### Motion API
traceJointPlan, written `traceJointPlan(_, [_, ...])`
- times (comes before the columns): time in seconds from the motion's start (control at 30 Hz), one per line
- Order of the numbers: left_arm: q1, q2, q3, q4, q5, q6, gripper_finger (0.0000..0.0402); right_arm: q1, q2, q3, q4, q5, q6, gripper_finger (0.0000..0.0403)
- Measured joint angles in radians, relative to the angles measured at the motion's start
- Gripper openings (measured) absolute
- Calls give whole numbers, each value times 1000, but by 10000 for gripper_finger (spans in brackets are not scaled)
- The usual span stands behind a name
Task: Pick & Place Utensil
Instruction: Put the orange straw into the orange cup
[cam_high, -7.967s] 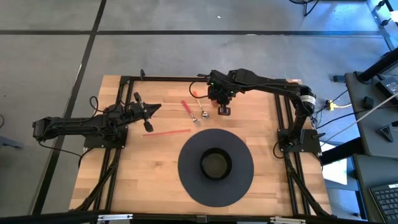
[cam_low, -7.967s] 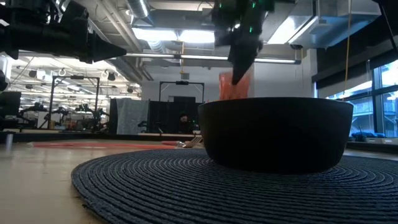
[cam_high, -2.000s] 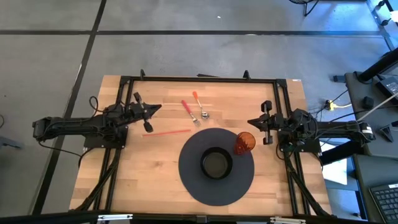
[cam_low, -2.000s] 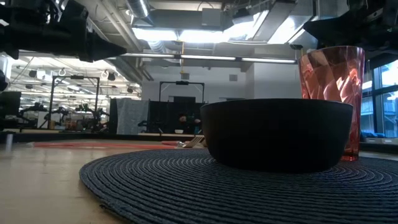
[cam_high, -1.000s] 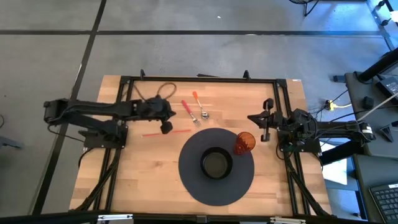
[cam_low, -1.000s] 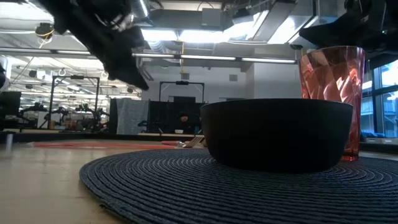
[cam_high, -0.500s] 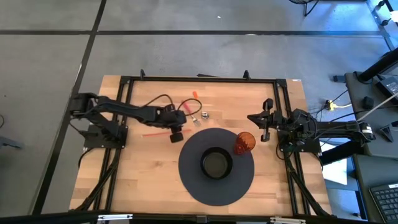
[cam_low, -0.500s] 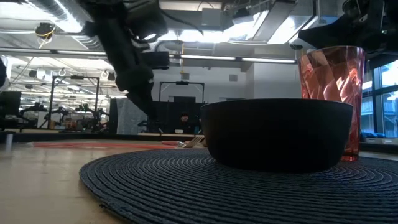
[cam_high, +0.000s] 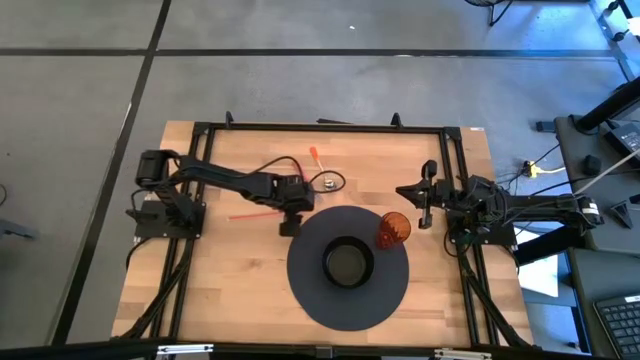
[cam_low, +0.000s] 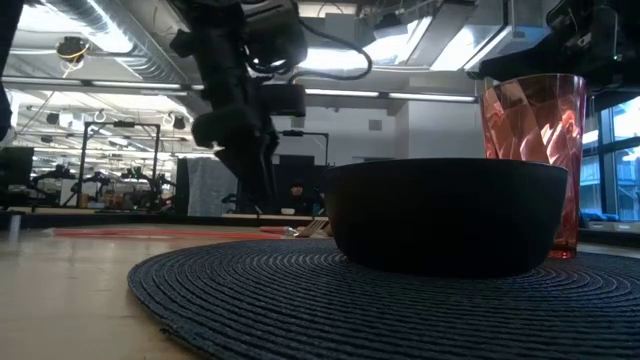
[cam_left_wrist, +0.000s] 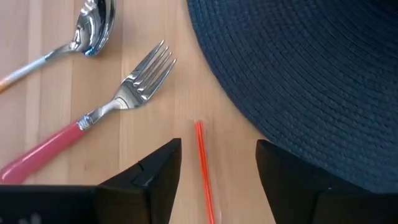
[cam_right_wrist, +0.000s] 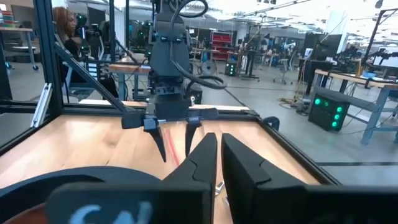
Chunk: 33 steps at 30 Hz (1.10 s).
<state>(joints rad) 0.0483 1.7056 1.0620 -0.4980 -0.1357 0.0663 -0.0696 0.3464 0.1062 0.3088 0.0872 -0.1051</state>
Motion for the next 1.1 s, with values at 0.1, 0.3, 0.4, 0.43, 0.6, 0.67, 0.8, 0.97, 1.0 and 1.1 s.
traceJointPlan(0.1, [6,14,3,0,2,-16,199,0,0,0,1,0,0,25])
traceJointPlan(0.3, [19,64,3,-12,7,-19,199,0,0,0,4,0,0,25])
traceJointPlan(0.4, [27,99,3,-12,-6,-19,198,0,0,0,4,0,0,25])
traceJointPlan(0.43, [29,111,3,-7,-14,-20,199,0,0,0,4,0,0,25])
traceJointPlan(0.6, [45,144,7,-1,-24,-32,199,0,0,0,4,0,0,26])
traceJointPlan(0.67, [50,145,7,-1,-20,-38,197,0,0,0,4,0,0,26])
traceJointPlan(0.8, [59,146,6,-3,-2,-62,188,0,0,0,4,0,0,26])
traceJointPlan(0.97, [69,148,5,-11,47,-79,167,0,0,0,4,0,0,26])
traceJointPlan(1.0, [69,148,5,-11,47,-81,163,0,0,0,4,0,0,26])
traceJointPlan(1.1, [69,149,4,-18,51,-83,150,0,0,0,4,0,0,26])
